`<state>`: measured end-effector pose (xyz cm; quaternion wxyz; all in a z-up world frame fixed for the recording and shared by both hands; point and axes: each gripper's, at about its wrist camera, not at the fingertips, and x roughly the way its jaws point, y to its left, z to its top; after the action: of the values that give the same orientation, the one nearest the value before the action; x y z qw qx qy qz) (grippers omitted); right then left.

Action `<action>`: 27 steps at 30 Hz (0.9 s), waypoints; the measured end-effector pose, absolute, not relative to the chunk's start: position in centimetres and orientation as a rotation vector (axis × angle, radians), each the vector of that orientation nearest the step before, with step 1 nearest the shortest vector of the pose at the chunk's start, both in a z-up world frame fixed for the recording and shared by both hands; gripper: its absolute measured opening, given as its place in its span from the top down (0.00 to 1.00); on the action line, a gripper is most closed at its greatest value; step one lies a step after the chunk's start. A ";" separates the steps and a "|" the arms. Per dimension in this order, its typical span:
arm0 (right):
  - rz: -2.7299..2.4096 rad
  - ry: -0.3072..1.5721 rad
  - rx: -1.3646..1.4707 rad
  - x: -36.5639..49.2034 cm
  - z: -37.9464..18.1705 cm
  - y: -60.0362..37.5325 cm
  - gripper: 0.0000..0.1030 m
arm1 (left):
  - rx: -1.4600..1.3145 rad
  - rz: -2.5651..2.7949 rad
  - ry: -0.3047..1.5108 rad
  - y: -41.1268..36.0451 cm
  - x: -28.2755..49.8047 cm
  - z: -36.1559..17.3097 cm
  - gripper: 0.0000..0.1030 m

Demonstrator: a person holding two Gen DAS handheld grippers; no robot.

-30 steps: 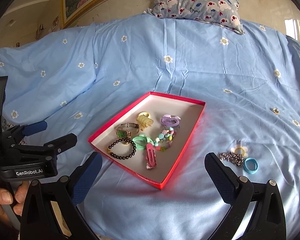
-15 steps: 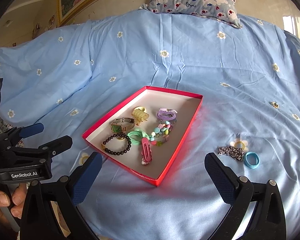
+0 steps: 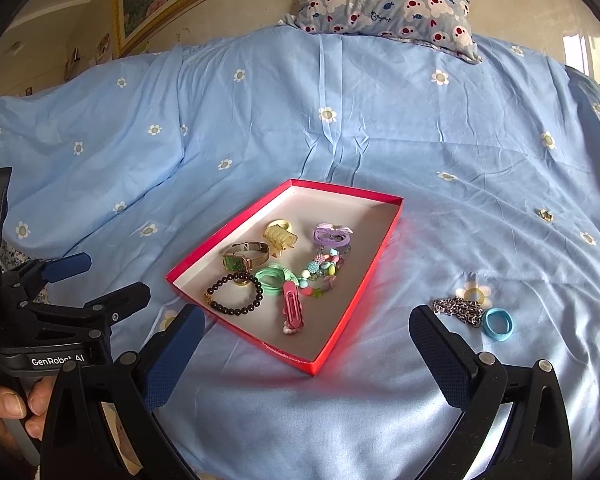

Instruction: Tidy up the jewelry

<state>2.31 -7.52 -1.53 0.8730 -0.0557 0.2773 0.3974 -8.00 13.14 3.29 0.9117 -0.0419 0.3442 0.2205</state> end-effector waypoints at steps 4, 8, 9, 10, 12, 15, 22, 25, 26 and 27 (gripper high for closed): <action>0.832 0.581 -0.116 2.2 -1.5 -7.5 0.00 | -0.087 0.455 0.705 13.1 -8.1 3.3 0.00; 0.830 0.583 -0.115 2.2 -1.5 -7.5 0.00 | -0.088 0.453 0.704 13.2 -8.3 3.3 0.00; 0.830 0.584 -0.117 2.1 -1.5 -7.4 0.00 | -0.087 0.454 0.704 13.2 -8.3 3.3 0.00; 0.830 0.586 -0.118 2.1 -1.5 -7.4 0.00 | -0.087 0.454 0.705 13.2 -8.3 3.3 0.00; 0.830 0.590 -0.121 2.1 -1.6 -7.4 0.00 | -0.089 0.452 0.708 13.2 -8.3 3.3 0.00; 0.832 0.592 -0.125 2.0 -1.7 -7.4 0.00 | -0.089 0.451 0.711 13.2 -8.3 3.2 0.00; 0.833 0.595 -0.123 2.0 -1.7 -7.4 0.00 | -0.089 0.450 0.713 13.2 -8.2 3.1 0.00; 0.833 0.595 -0.123 2.0 -1.7 -7.4 0.00 | -0.086 0.452 0.718 13.2 -8.1 3.0 0.00; 0.833 0.596 -0.123 2.0 -1.7 -7.4 0.00 | -0.086 0.453 0.718 13.2 -8.1 2.9 0.00; 0.834 0.596 -0.121 2.0 -1.7 -7.4 0.00 | -0.086 0.451 0.717 13.2 -8.1 2.9 0.00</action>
<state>2.00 -7.39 -1.71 0.8698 -0.0577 0.2851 0.3986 -8.11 13.21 2.94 0.9107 -0.0418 0.3479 0.2188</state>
